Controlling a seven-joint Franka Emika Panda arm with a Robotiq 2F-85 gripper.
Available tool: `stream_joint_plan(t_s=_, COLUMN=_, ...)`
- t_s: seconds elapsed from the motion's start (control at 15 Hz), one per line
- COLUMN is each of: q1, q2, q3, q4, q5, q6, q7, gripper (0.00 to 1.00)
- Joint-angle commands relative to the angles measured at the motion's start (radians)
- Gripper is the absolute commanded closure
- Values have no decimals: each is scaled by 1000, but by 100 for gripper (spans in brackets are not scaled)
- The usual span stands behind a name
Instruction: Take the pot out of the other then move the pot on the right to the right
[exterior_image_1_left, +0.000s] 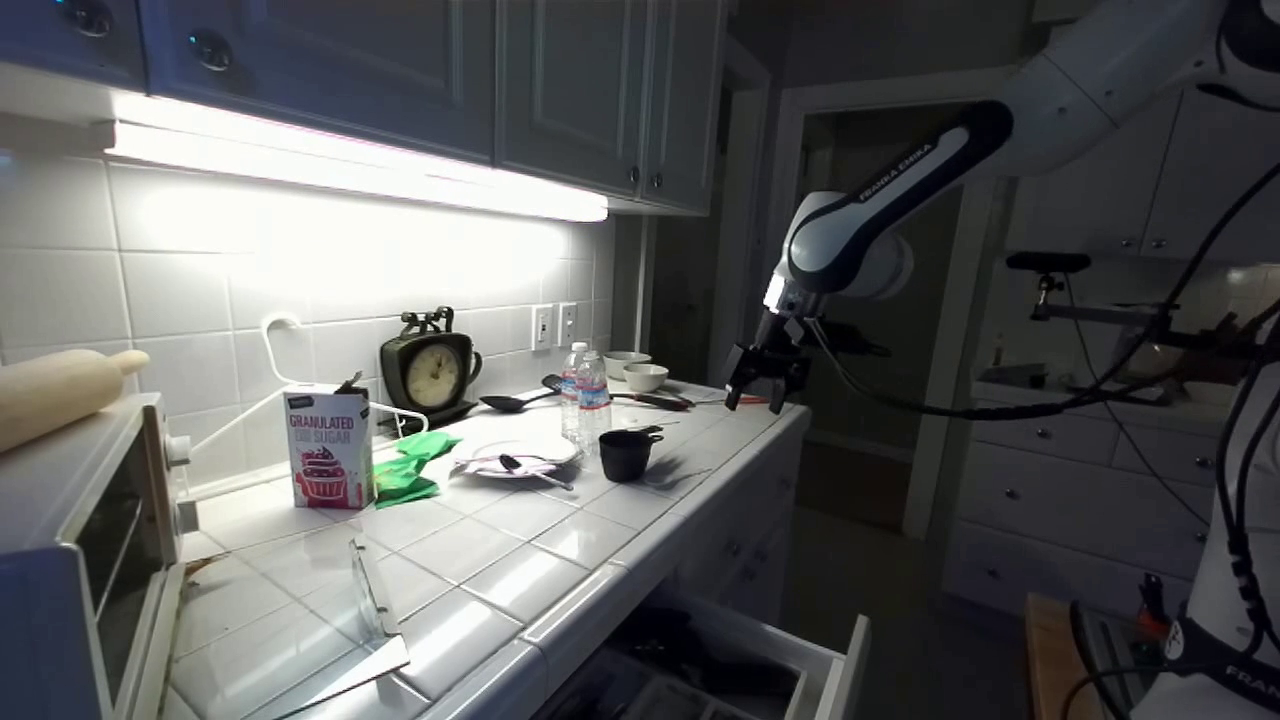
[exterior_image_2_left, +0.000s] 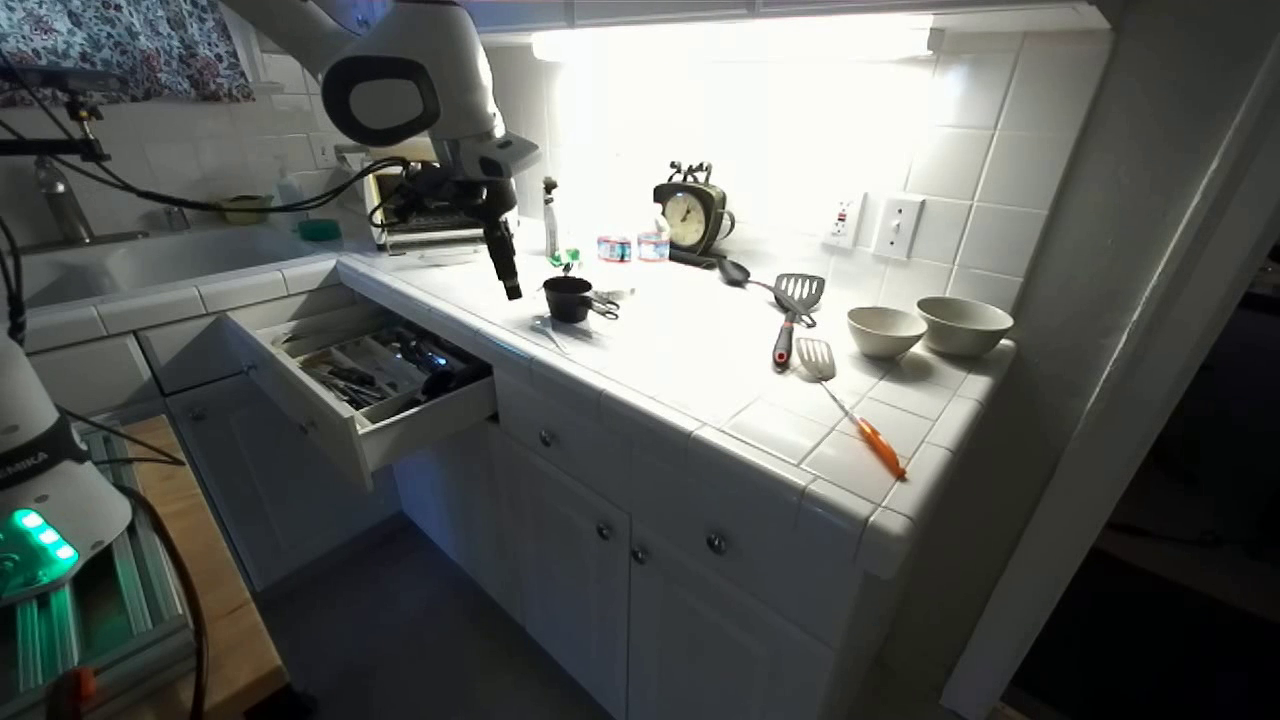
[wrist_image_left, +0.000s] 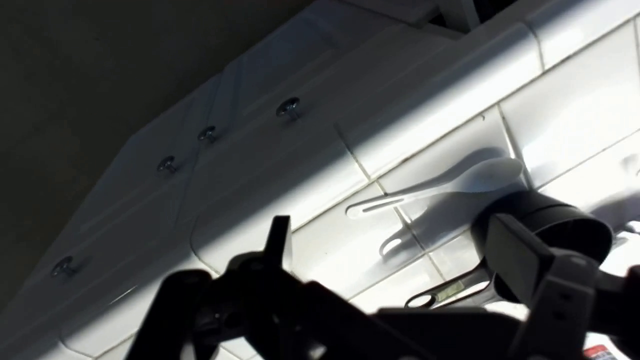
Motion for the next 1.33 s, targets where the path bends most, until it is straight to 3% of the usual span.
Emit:
stream_joint_plan(t_s=0.0, q1=-9, q2=100, q3=30, q4=85, q5=12, q6=58, q7=162, gripper=0)
stream_joint_plan(t_s=0.27, q1=2, q2=186, q3=39, q4=169, q5=11, q6=88, q7=221, gripper=0)
stream_joint_plan(t_s=0.73, q1=-1, q2=313, q3=49, q4=322, q5=11, q6=70, q7=163, gripper=0)
stream_joint_plan(t_s=1.27, q1=10, q2=449, q3=26, q4=474, q5=39, q6=42, q7=312, gripper=0)
